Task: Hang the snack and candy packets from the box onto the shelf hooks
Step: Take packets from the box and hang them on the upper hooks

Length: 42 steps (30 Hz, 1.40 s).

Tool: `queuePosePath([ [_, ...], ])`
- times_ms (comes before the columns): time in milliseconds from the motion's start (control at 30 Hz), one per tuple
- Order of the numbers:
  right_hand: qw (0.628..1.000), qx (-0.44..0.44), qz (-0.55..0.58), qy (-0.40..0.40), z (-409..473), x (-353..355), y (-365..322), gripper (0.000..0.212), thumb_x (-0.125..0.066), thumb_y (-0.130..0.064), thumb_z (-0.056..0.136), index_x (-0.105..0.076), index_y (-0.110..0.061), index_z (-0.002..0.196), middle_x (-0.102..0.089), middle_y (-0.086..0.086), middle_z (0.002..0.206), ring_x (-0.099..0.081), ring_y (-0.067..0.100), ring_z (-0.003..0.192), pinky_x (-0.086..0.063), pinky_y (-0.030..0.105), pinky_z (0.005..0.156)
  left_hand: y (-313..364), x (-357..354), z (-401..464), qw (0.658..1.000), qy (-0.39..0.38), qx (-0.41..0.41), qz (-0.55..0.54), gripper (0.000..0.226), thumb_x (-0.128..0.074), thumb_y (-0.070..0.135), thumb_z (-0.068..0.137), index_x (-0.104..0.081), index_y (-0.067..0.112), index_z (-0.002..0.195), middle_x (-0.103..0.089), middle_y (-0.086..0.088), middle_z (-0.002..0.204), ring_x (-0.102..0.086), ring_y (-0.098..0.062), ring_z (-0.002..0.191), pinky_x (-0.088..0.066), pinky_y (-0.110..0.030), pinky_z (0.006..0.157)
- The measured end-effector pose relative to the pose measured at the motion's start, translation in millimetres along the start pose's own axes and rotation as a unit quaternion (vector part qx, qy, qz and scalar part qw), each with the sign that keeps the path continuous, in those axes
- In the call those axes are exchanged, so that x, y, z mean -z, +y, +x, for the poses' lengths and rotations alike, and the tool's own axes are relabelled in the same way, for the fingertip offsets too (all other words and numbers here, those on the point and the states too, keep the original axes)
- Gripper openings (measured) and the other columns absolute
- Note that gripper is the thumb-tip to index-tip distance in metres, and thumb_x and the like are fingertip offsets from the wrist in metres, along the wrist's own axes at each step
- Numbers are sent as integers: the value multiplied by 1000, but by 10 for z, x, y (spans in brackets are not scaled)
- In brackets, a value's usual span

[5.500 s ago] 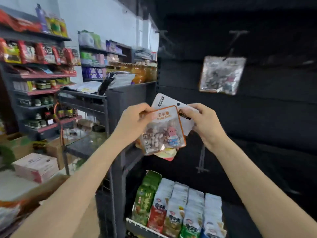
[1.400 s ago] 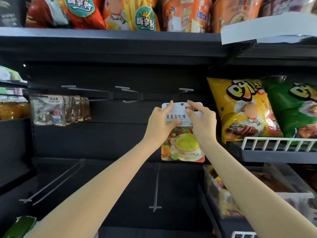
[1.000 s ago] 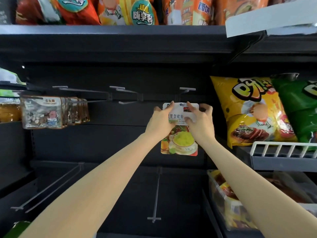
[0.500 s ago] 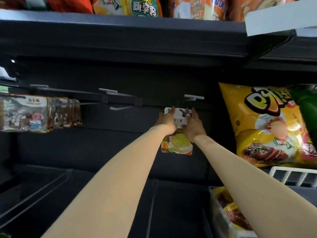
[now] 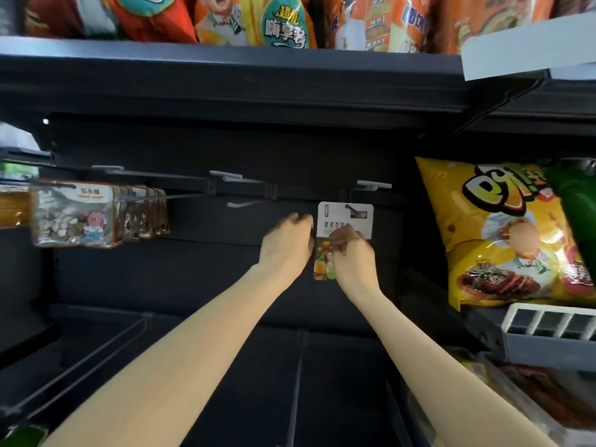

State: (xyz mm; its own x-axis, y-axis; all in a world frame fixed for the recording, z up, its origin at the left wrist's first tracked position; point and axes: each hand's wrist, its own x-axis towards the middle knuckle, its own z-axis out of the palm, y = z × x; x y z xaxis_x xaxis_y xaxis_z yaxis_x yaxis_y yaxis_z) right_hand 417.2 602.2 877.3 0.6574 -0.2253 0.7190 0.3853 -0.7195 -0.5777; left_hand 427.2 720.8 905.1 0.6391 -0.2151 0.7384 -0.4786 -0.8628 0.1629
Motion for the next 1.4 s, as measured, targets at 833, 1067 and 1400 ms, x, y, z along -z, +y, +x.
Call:
queuePosePath([
  [833, 868, 49, 165, -466, -3103, -4290, -3525, 24, -45, -9, 94, -66, -16, 104, -67, 2, 108, -59, 13, 97, -40, 19, 73, -5208, 2239, -3977, 906, -9, 421, -42, 16, -57, 20, 89, -61, 31, 79, -70, 2, 80, -65, -17, 80, -54, -39, 77],
  [1067, 811, 62, 134, -566, -3863, -5412, -4039, 35, -45, -5, 93, -59, -8, 125, -58, 8, 129, -52, 22, 119, -37, 23, 94, -6287, 2549, -4866, 853, -73, 517, -10, 16, -56, 11, 90, -67, 12, 101, -67, -7, 100, -63, -25, 93, -50, -34, 83],
  [1400, 712, 115, 59, -690, -4347, -6712, -4175, 51, -59, -22, 91, -44, -6, 137, -50, 12, 136, -50, 27, 121, -40, 31, 91, -7164, 2607, -5489, 800, -230, 550, 62, 46, -55, 21, 93, -46, 9, 137, -52, -13, 137, -46, -28, 126, -37, -37, 105],
])
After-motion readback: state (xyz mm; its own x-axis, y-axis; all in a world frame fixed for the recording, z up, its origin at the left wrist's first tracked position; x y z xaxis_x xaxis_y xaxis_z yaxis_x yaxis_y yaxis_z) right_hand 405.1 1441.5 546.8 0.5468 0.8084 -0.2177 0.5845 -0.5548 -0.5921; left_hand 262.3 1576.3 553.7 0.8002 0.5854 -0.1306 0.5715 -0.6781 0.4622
